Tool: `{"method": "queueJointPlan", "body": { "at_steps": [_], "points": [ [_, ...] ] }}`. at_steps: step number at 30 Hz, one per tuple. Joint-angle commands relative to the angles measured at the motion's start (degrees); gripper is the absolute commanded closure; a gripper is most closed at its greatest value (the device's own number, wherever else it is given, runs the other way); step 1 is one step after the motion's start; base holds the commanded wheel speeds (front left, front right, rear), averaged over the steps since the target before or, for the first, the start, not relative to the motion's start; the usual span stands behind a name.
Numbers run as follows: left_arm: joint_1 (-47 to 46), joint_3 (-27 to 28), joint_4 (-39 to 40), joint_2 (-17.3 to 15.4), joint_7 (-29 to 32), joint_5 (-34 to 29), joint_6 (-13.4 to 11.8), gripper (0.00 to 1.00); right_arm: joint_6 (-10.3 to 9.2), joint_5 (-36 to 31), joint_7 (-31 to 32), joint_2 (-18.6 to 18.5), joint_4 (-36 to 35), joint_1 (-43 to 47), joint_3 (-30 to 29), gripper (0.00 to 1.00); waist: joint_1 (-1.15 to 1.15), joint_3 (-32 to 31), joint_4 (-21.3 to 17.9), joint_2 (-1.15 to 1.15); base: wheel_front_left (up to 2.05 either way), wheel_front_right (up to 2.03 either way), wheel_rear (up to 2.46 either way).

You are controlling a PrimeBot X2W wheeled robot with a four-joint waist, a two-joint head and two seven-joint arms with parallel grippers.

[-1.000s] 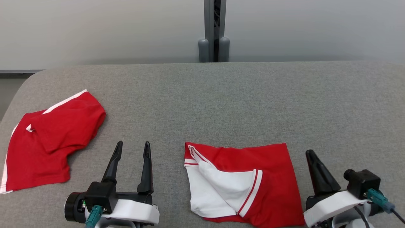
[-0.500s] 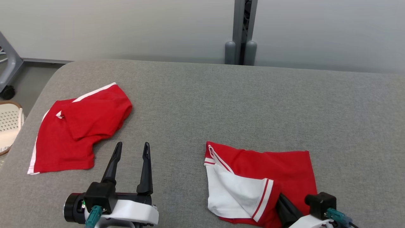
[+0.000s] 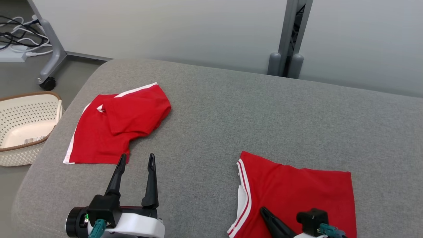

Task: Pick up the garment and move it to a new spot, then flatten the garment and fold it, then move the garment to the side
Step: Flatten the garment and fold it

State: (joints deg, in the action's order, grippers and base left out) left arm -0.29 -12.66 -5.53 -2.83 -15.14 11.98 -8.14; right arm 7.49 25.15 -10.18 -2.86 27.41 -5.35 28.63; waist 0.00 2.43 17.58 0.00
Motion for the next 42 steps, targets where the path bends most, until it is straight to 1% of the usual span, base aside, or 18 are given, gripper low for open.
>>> {"method": "queueJointPlan", "body": {
  "at_steps": [1,6,11,17,24,28,32,35,38,42],
  "points": [
    [0.44,0.27,0.15,-0.18,-0.01,-0.03,-0.04,0.00,0.01,0.55,-0.03,-0.26,0.69,-0.38,0.29,1.00,0.00,-0.28,0.63,0.00,0.00,0.00,0.00],
    [0.76,0.43,0.25,-0.18,-0.01,0.00,-0.11,0.00,0.01,0.80,-0.17,-0.25,1.70,-1.38,0.47,1.00,0.00,-0.37,0.85,0.00,0.00,0.00,0.00],
    [0.72,0.53,0.69,-0.18,-0.01,0.30,-0.31,0.00,0.01,1.13,-1.32,-0.35,1.60,-2.56,-1.71,1.00,0.00,-0.52,-1.05,0.00,0.00,0.00,0.00],
    [0.64,0.86,1.11,-0.19,-0.02,-0.04,-0.16,0.00,0.01,-0.76,-2.54,-2.53,-1.87,-4.71,-7.90,1.00,0.00,-1.06,-6.10,0.00,0.00,0.00,0.00],
    [0.46,1.37,1.03,-0.18,-0.01,-0.12,-0.02,0.00,0.01,-6.48,-3.37,-4.72,-8.01,-5.66,-16.06,1.00,0.00,-1.59,-12.33,0.00,0.00,0.00,0.00],
    [-0.28,1.91,1.29,-0.18,-0.01,-0.20,0.03,0.00,0.01,-9.42,-3.03,-4.37,-12.71,-4.68,-20.91,1.00,0.00,-1.38,-15.15,0.00,0.00,0.00,0.00],
    [-0.34,2.56,1.23,-0.21,-0.01,-0.15,-0.11,0.00,0.01,-11.27,-2.28,-3.65,-16.34,-3.45,-24.09,1.00,0.00,-1.06,-17.34,0.00,0.00,0.00,0.00],
    [-0.66,3.36,0.88,-0.19,-0.01,-0.13,0.07,0.00,0.01,-13.03,-2.03,-3.26,-17.39,-2.34,-25.68,1.00,0.00,-0.93,-18.36,0.00,0.00,0.00,0.00],
    [-0.50,3.76,0.23,-0.19,-0.01,-0.37,0.54,0.00,0.01,-13.13,-2.08,-2.13,-17.76,-0.95,-27.01,1.00,0.00,-0.87,-18.92,0.00,0.00,0.00,0.00],
    [-0.22,3.68,-0.26,-0.19,-0.01,-0.39,0.92,0.00,0.01,-13.15,-2.18,-1.53,-17.37,-0.11,-27.50,1.00,0.00,-0.79,-19.20,0.00,0.00,0.00,0.00]
  ]
}}
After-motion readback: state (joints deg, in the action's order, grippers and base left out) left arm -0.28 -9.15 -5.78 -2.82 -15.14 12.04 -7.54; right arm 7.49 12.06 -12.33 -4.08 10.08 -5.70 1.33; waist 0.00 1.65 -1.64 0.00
